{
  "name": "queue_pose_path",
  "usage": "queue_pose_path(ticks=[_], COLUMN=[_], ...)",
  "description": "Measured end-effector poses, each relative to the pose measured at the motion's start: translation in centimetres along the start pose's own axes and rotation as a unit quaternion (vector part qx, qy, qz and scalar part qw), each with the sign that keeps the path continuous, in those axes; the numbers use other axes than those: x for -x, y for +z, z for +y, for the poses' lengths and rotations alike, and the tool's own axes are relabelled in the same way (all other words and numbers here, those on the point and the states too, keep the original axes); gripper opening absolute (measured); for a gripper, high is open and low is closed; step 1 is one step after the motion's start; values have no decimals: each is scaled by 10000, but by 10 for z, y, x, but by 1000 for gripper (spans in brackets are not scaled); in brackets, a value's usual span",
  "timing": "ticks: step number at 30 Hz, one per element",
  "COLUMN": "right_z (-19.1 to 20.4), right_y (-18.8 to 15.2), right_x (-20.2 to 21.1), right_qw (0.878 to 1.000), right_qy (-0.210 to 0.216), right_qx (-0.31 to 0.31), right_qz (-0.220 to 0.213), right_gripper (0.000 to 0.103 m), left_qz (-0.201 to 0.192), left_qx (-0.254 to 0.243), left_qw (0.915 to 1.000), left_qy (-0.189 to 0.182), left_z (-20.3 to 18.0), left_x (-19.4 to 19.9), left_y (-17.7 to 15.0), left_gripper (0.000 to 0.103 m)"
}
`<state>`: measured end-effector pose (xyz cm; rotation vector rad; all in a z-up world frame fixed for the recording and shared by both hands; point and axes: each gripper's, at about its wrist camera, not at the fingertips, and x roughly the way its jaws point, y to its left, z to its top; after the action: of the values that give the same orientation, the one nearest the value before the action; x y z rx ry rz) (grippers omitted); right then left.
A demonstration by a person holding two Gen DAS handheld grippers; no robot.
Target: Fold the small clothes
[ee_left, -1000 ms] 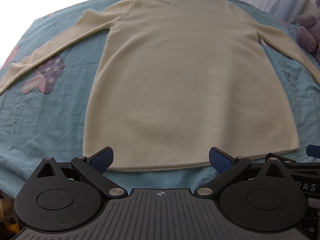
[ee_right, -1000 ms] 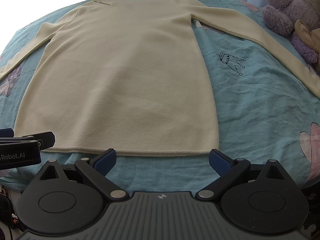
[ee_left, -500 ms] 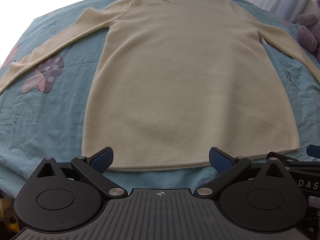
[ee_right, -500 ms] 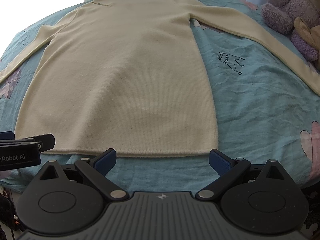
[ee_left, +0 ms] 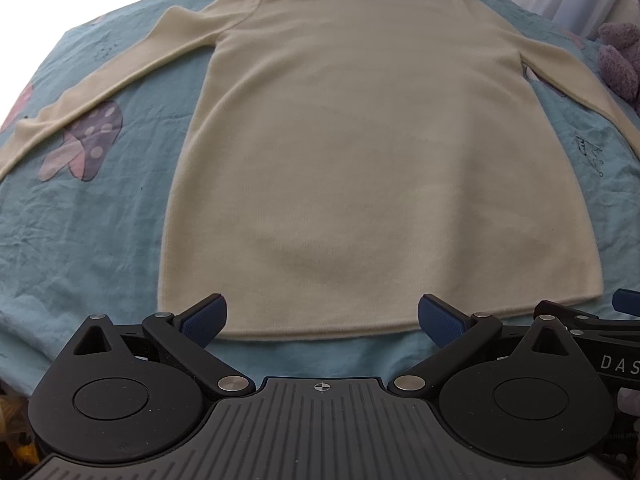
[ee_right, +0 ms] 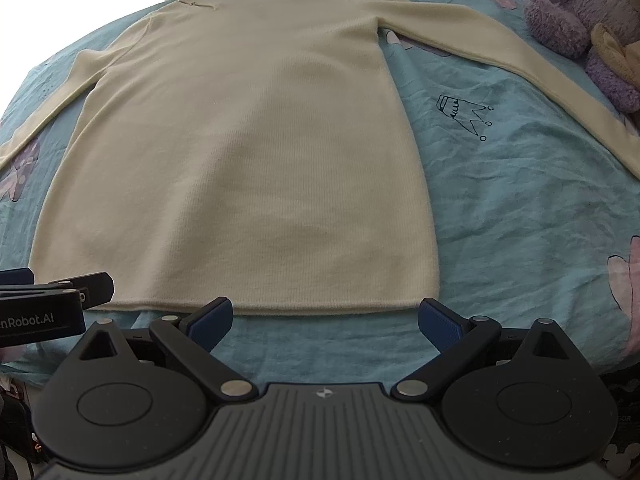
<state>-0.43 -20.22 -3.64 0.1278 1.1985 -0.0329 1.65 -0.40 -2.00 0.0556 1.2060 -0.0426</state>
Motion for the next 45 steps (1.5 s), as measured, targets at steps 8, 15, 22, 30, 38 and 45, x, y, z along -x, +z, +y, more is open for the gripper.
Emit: queue_pose_path(ticks=[8,15,22,30,38,45], right_z=[-8,-29,-90,-225,-341,-369], right_y=[2,3,1,33,21,19], right_x=[-4,-11,-8,-31,-73,-84], right_qw=[9993,9918,9479,8952,7917,7479], right_qy=[338,1087,1649,941,706,780], right_qx=[-186,-641,-1431,-3358,-5255,-5721], right_qz=[21,-217,-2321,-2774,-3033,-3275], right_gripper=[99,99,99,92,39,34], left_qz=[78,155,101,-148,-521,-535], left_qx=[22,33,34,239,760,971], left_qw=[10000,9997,9994,9996,9957,9938], left_qy=[-24,-189,-328,-97,41,-127], left_z=[1,-1,-7,-10,-1,10], left_x=[-4,-11,-18,-40,-63,-78], left_y=[2,7,22,61,93,97], left_gripper=[103,103,103,103,103,103])
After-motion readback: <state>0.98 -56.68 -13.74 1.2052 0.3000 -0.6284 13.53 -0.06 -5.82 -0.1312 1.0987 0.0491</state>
